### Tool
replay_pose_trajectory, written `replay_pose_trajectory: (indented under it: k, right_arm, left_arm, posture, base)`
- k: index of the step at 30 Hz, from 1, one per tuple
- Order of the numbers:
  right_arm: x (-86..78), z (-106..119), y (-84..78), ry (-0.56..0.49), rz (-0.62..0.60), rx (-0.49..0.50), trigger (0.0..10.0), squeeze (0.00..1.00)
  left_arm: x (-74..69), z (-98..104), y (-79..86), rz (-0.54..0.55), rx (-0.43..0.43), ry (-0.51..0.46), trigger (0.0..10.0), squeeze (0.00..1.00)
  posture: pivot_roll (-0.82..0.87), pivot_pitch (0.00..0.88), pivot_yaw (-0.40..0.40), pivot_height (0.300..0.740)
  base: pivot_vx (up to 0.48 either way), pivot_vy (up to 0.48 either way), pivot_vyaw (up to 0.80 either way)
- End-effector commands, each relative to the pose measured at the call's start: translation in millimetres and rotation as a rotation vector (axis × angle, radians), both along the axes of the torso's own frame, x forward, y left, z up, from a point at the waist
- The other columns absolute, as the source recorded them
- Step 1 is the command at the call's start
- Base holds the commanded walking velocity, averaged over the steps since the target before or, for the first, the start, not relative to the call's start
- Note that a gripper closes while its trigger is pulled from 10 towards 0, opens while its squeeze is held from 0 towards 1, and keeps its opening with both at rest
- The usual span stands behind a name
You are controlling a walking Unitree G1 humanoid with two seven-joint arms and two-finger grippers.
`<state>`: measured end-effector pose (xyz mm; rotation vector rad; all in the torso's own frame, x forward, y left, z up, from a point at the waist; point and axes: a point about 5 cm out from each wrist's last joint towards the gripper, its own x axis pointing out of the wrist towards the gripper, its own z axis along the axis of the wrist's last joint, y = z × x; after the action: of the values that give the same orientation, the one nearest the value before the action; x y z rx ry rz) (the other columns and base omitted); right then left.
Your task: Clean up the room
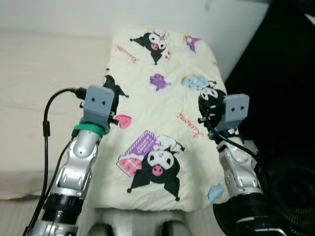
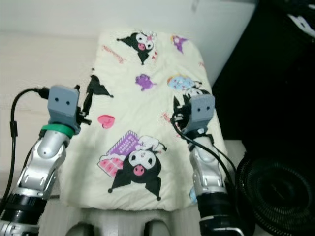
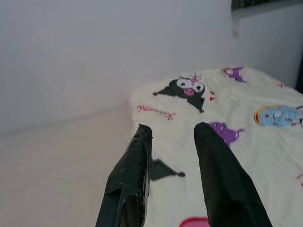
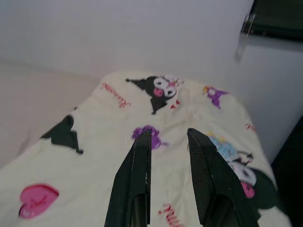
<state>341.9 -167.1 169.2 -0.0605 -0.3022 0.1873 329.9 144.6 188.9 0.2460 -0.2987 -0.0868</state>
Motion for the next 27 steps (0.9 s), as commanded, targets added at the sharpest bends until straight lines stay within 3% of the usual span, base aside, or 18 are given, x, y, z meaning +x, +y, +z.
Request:
replay_pose_trajectory:
  k: [1, 10, 27]
  right_arm:
    - [-0.3, -4, -6.0, 0.013, -0.014, 0.005, 10.0, 0.00]
    - [3.2, -1, -3.3, 0.005, -0.016, 0.012, 10.0, 0.00]
    - [4.0, -3, 9.6, -0.001, 0.021, 0.022, 10.0, 0.00]
  left_arm:
    - [-0.6, -6, -3.3, -0.010, 0.000, 0.021, 10.0, 0.00]
    - [-1.8, -6, -11.2, -0.057, -0.004, 0.021, 10.0, 0.00]
    - [-3.2, -12, -9.2, -0.058, 0.014, 0.035, 10.0, 0.00]
  posture:
    - [0.06, 0.008, -0.060, 0.707]
    - [0.05, 0.000, -0.061, 0.740]
    - [0.07, 0.000, -0.054, 0.740]
  base:
    - [0.000, 0.000, 0.00]
    - [0.000, 0.000, 0.00]
    - [0.000, 0.000, 0.00]
